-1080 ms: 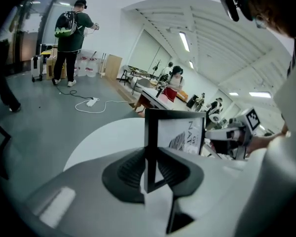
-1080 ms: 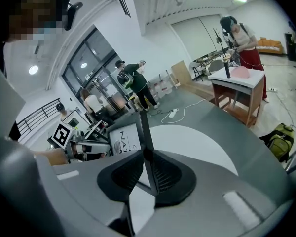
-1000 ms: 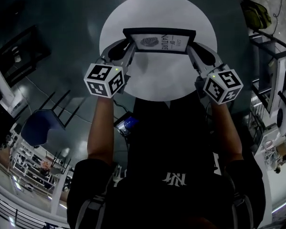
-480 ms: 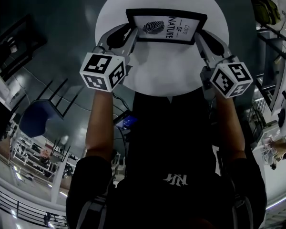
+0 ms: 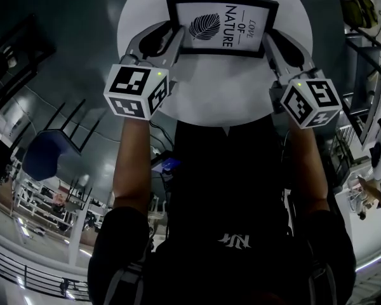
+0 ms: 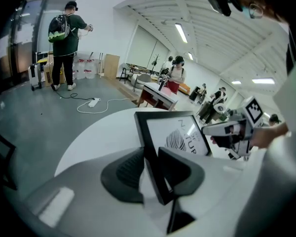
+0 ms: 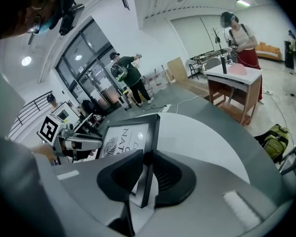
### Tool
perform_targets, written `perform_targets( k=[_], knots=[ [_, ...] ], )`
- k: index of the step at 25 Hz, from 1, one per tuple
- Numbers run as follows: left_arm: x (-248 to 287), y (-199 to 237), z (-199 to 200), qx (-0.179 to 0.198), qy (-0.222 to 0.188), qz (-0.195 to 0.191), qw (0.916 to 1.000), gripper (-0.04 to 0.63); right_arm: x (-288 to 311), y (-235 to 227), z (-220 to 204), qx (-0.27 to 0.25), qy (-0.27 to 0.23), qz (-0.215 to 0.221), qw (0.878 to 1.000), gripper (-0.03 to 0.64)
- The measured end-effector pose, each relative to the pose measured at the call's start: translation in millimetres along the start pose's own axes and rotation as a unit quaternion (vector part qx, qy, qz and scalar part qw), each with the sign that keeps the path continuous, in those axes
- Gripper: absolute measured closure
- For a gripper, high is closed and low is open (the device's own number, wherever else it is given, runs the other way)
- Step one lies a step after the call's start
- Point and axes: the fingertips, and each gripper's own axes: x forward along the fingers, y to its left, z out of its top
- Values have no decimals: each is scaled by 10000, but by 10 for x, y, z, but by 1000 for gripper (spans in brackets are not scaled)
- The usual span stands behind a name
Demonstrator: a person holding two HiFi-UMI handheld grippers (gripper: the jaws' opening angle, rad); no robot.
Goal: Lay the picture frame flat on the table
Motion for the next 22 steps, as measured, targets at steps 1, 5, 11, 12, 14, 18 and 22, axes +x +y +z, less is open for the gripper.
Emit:
perform_targets(
  k=[1, 5, 11, 12, 14, 18, 22],
  knots=[
    [19, 4, -3, 52, 17, 46, 10000, 503, 9, -8, -10, -36, 3, -17, 10000, 557],
    [71, 4, -13, 158, 100, 169, 9997, 502, 25, -32, -32, -176, 22, -95, 9998, 552],
    [92, 8, -51, 233, 192, 227, 9993, 499, 42, -31, -51, -341, 41, -261, 9991, 551],
    [96, 6, -55, 235, 197, 240, 9992, 499, 41, -33, -53, -371, 33, -291, 9989, 551],
    [108, 4, -67, 260, 203, 273, 9991, 497, 45, -39, -59, -460, 17, -368, 9983, 551],
    [127, 12, -99, 319, 229, 334, 9987, 495, 65, -40, -80, -614, 45, -501, 9968, 552],
    [139, 23, -122, 377, 229, 442, 9980, 495, 83, -41, -102, -746, 72, -616, 9953, 552]
  ],
)
